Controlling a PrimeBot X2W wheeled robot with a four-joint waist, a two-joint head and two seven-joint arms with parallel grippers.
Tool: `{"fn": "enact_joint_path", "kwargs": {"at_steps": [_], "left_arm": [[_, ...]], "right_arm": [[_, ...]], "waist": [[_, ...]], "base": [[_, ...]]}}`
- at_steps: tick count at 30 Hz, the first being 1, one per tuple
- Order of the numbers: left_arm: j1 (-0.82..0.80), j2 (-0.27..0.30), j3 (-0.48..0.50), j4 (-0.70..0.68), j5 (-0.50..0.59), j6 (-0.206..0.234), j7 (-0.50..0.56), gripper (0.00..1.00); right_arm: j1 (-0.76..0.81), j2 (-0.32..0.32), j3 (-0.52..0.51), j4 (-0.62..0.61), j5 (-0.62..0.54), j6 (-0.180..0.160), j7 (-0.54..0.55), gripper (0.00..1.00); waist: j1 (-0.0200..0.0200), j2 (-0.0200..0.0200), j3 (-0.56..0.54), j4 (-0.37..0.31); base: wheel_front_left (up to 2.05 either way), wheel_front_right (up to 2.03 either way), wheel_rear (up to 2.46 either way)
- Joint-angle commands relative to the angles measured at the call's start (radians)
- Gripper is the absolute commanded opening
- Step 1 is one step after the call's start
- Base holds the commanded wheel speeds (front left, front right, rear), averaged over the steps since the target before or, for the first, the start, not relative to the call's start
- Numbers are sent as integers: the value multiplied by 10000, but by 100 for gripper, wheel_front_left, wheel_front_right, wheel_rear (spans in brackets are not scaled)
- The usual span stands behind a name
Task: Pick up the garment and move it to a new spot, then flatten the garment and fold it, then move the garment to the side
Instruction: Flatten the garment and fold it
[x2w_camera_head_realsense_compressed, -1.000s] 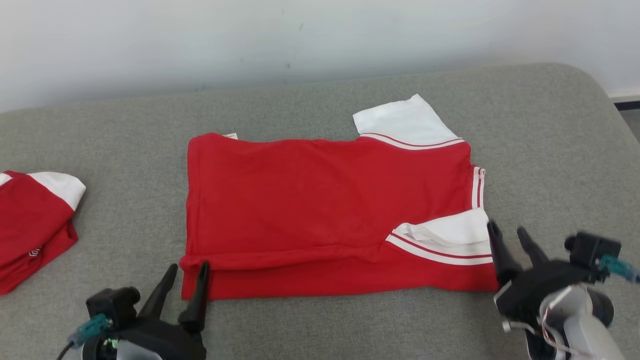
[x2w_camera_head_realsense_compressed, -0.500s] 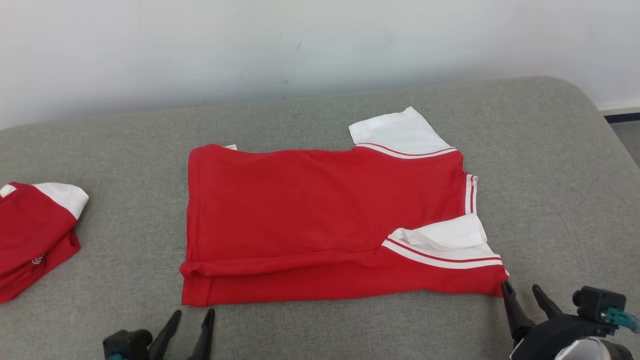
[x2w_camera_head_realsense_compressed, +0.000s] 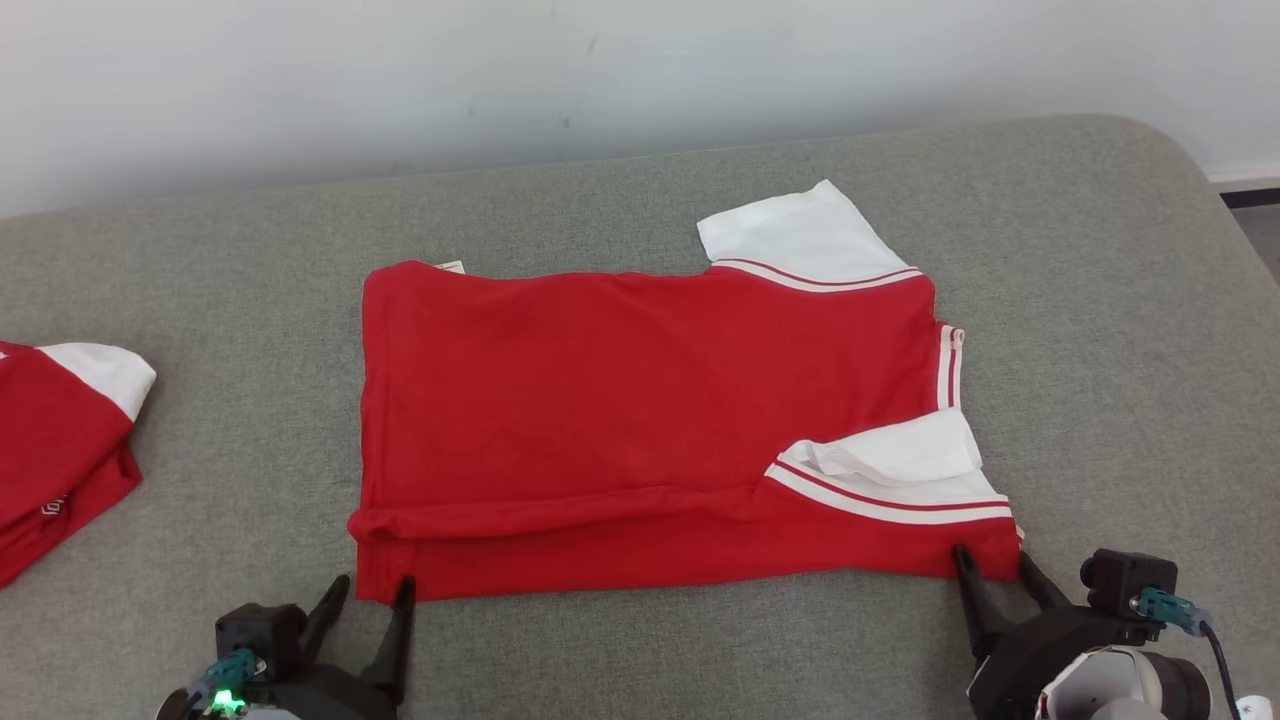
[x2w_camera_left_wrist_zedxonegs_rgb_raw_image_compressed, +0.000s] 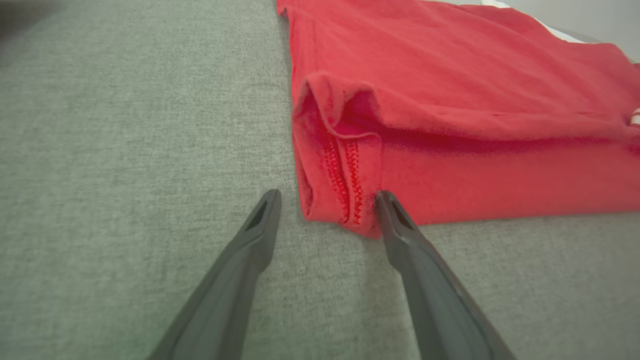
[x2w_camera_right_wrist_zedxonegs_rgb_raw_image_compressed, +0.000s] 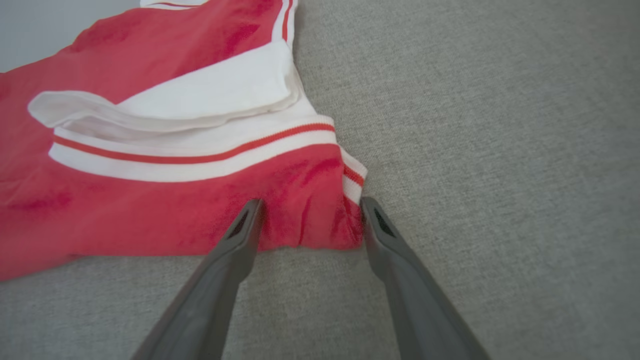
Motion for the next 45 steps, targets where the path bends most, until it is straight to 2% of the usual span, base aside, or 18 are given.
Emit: {"fn": "enact_joint_path", "kwargs": {"at_steps": [1, 2, 8, 13, 20, 25, 26, 27, 30, 36, 45], "left_arm": [[-101, -30, 18, 130, 59, -33, 1, 12], [-163, -56, 58, 207, 79, -79, 1, 0], [-44, -269, 323, 238, 127, -253, 0, 0], [839, -473, 705, -288, -160, -388, -1, 0], [2235, -631, 812, -1138, -137, -312, -2, 0], [2653, -771, 743, -1213, -183, -246, -2, 0], [2675, -785, 728, -1206, -164, -236, -2, 59], [2682, -789, 732, -1213, -114, -228, -2, 100], [2645, -848, 885, -1472, -20, -182, -2, 100], [2694, -900, 1838, -3113, 610, 16, -3, 100], [2627, -794, 2674, -4669, 1685, 92, -3, 100]], "right_arm": [[-116, 45, 39, 75, -42, -23, -88, 31], [-184, 83, 83, 188, -21, -23, -140, 0], [-293, 131, 376, 669, 177, -23, -554, 0], [396, -196, 397, 519, 730, -23, -799, 0], [1973, -671, 256, -741, 1367, -23, -672, 0], [2894, -578, -76, -1697, 1355, -23, -308, 0], [3000, -504, -240, -1817, 1404, -23, -298, 33], [3081, -417, -382, -1915, 1419, -23, -257, 100], [3207, -190, -637, -2337, 1216, -23, -211, 100], [3218, 87, -1156, -3721, 344, -23, -639, 100], [3115, 570, -1079, -5360, -1130, -23, -1348, 100]], "waist": [[0, -1, 23, -2], [0, -1, 31, 0], [0, -1, -273, 75], [0, -1, -991, 332], [0, -1, -1560, 752], [0, -1, -1600, 828], [0, -1, -1608, 834], [0, -1, -1623, 843], [0, -1, -1672, 854], [0, -1, -1857, 940], [0, -1, -2109, 1151]], "base": [[0, 0, 0], [0, 0, 0], [0, 0, 0], [0, 0, 0], [0, 0, 0], [0, 0, 0], [0, 0, 0], [0, 0, 0], [0, 0, 0], [0, 0, 0], [0, 0, 0]]}}
